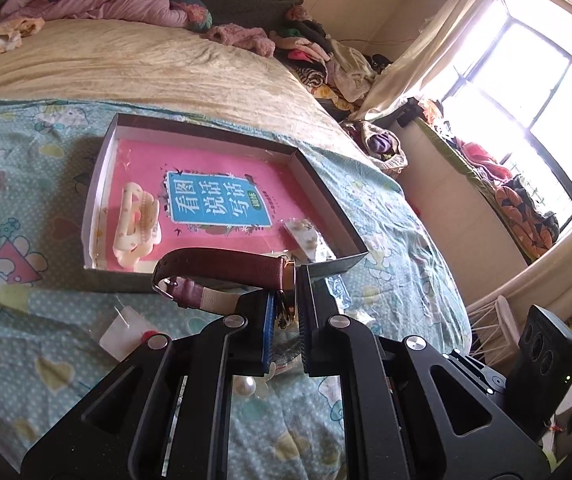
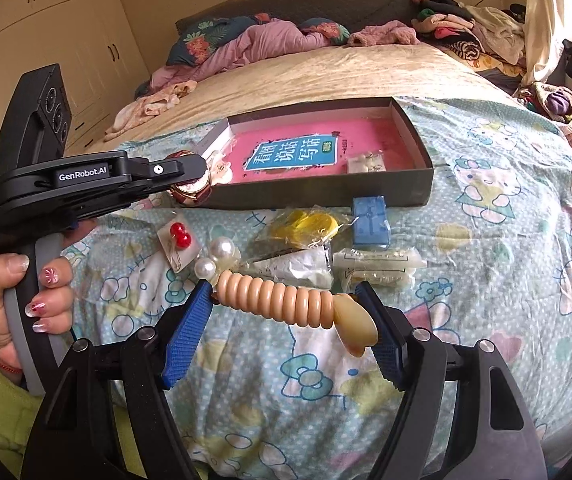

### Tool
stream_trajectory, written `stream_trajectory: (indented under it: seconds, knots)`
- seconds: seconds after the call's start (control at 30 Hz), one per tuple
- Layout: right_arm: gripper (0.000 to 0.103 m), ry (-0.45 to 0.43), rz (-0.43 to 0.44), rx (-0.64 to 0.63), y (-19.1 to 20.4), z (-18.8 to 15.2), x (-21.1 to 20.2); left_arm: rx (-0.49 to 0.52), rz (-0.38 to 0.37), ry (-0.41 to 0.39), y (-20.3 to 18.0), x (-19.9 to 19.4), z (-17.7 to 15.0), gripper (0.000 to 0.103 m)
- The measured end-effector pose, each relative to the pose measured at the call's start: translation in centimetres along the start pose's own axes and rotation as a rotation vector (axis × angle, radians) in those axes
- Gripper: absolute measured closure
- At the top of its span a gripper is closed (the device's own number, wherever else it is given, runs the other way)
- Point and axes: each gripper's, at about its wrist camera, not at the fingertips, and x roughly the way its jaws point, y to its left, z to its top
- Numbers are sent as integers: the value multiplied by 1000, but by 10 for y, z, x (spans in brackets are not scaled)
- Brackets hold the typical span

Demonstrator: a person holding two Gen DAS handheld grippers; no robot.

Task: Organize jewelry
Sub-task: 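Grasp the brown leather watch with the left gripper while the right grasps the orange beaded item, then lower the watch and orange item into the pink box and open both grippers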

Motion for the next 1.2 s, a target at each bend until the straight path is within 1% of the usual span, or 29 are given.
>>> stream_trajectory:
  seconds: [0.13, 0.4, 0.6, 0.83, 1.2]
  knots:
    - [31, -20, -9, 4, -5, 8, -5, 10, 8, -23, 0, -5, 11, 99]
    - [31, -76, -49, 10, -17, 30, -14, -1, 21, -49, 6, 2, 30, 99]
    - [31, -123, -86, -6, -28, 49, -16, 0, 12, -54, 6, 12, 41, 99]
    - [31, -139, -106, -28, -34, 65, -7, 21, -5, -20, 6, 36, 51, 99]
    - [31, -138, -152, -24, -56, 84, 15, 39, 18, 66, 13, 76, 49, 99]
